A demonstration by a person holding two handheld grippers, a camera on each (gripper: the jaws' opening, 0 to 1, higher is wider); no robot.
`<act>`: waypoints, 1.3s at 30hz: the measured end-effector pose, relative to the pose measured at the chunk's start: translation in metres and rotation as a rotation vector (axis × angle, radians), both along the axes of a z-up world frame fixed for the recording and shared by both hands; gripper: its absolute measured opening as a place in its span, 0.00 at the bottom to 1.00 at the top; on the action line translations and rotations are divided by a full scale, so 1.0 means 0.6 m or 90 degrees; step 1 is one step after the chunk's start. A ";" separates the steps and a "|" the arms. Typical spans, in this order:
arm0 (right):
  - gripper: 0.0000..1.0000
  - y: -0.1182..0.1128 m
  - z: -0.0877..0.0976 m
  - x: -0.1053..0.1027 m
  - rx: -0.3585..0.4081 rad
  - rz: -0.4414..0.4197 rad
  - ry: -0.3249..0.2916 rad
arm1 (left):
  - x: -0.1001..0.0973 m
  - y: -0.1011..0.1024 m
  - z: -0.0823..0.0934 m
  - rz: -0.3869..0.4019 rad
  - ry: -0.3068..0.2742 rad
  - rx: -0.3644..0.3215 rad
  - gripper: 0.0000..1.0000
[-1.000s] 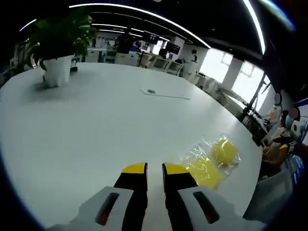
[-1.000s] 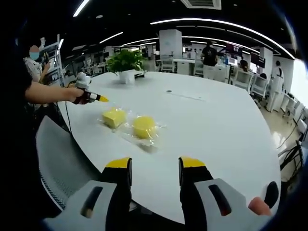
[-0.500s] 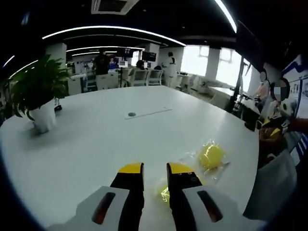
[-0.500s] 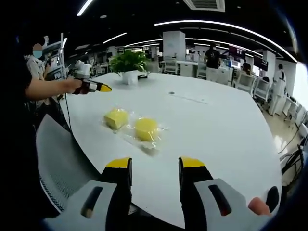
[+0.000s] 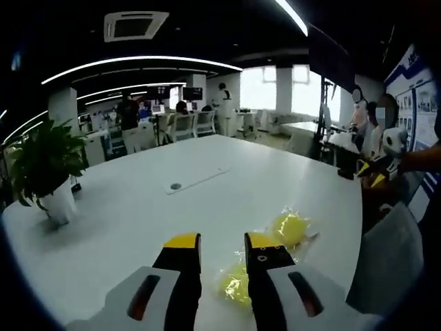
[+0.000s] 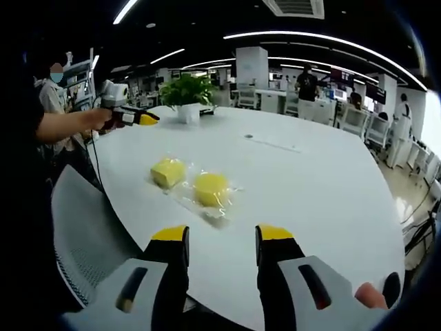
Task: Compare the silicone blocks by pressing each to a similar depth, holding the contact briefly, and releasing to observe deformation and rebound differences across the visible hardness samples.
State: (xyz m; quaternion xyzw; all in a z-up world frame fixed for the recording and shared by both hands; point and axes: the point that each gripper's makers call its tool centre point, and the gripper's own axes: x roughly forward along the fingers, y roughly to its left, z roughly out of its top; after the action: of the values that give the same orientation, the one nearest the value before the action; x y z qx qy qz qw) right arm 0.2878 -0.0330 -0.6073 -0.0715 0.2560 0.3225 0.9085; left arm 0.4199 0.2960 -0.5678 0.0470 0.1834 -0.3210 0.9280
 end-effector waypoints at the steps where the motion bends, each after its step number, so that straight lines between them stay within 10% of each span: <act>1: 0.34 0.001 0.000 0.000 0.000 0.002 0.000 | -0.001 0.000 0.007 -0.002 -0.007 -0.001 0.24; 39: 0.37 0.008 0.026 0.017 0.000 0.013 -0.030 | -0.108 0.030 0.121 -0.048 -0.133 -0.015 0.33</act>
State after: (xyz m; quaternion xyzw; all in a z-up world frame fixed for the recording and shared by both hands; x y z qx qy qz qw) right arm 0.2978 -0.0282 -0.5919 -0.0818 0.2335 0.3302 0.9109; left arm 0.3553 0.3137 -0.4951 0.0766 0.0798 -0.3511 0.9298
